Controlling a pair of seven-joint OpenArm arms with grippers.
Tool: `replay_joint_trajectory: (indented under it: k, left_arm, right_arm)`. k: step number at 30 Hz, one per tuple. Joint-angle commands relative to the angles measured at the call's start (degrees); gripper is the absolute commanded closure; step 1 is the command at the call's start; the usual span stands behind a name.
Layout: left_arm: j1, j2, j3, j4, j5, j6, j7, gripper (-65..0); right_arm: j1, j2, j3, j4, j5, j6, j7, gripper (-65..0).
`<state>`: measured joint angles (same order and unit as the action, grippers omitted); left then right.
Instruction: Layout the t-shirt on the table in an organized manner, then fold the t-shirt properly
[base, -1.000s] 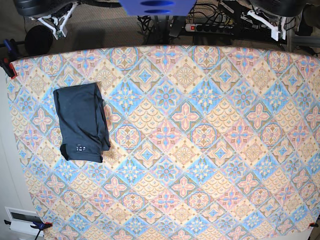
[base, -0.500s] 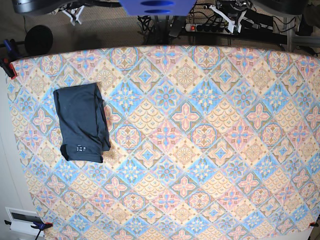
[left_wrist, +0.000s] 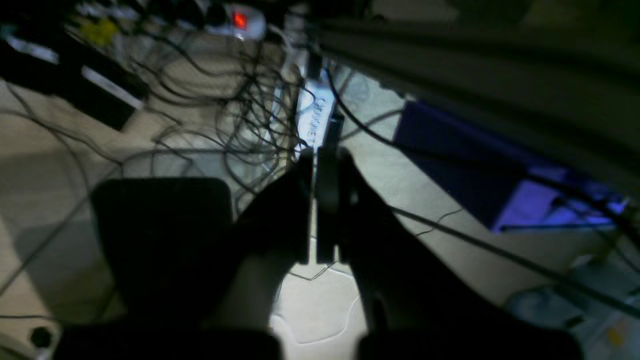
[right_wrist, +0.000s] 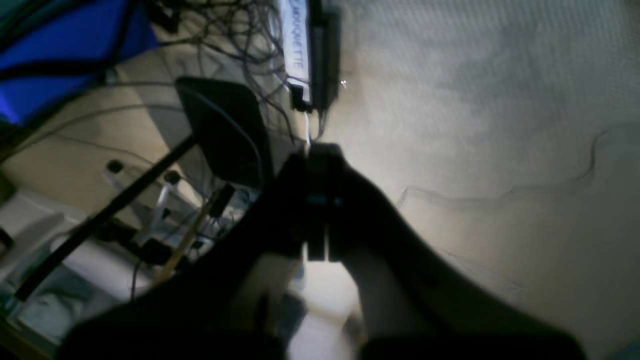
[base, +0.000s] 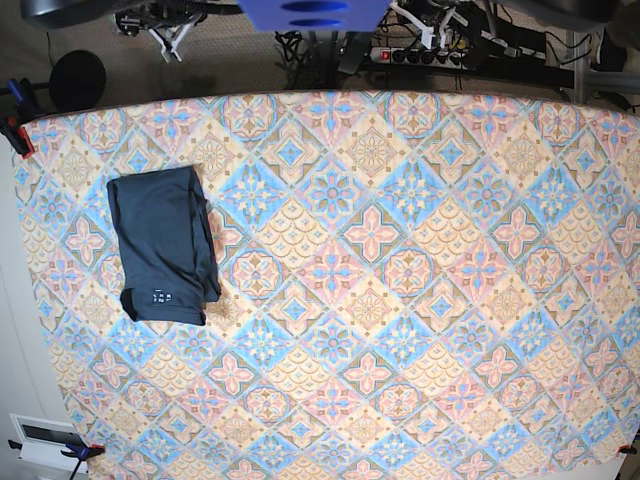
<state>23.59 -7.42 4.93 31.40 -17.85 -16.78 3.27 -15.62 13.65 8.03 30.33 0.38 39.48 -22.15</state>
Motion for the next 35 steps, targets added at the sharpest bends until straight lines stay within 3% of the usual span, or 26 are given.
replay_joint_trajectory:
  k: [1,6,10,18,27,35]
  left_arm:
    - [-1.13,0.26,1.01,-1.99,-0.22,-0.59,-2.34,0.0]
    - [-5.62,1.84,3.73,-10.08,-0.22,-0.59,-8.59,0.0]
    - [-7.81,3.24,4.08,-11.49,-0.22,-0.59,-9.29,0.0]
    - [-9.22,5.09,4.08,-11.49,-0.13,-0.59,-9.29,0.0]
    - [-9.84,6.67,4.17,-11.49,-0.04,-0.59,-9.29,0.0]
    - [-10.10,7.90,4.08,-11.13,-0.13,-0.59,-9.38,0.0]
  right_arm:
    - [0.89,0.81,-1.13,-0.04,0.80,0.52,1.45,0.0]
    - [1.86,0.55,-4.30,-2.68,0.80,0.52,6.02,0.0]
    - [1.86,-0.33,-4.30,-4.96,0.89,0.12,7.60,0.0]
    - [1.86,-6.22,-4.30,-5.32,0.89,-13.59,7.69,0.0]
    - [4.14,-7.54,-4.38,-5.40,0.89,-20.89,7.34,0.0]
    - [4.14,-7.54,-4.21,-5.40,0.89,-21.07,7.34,0.0]
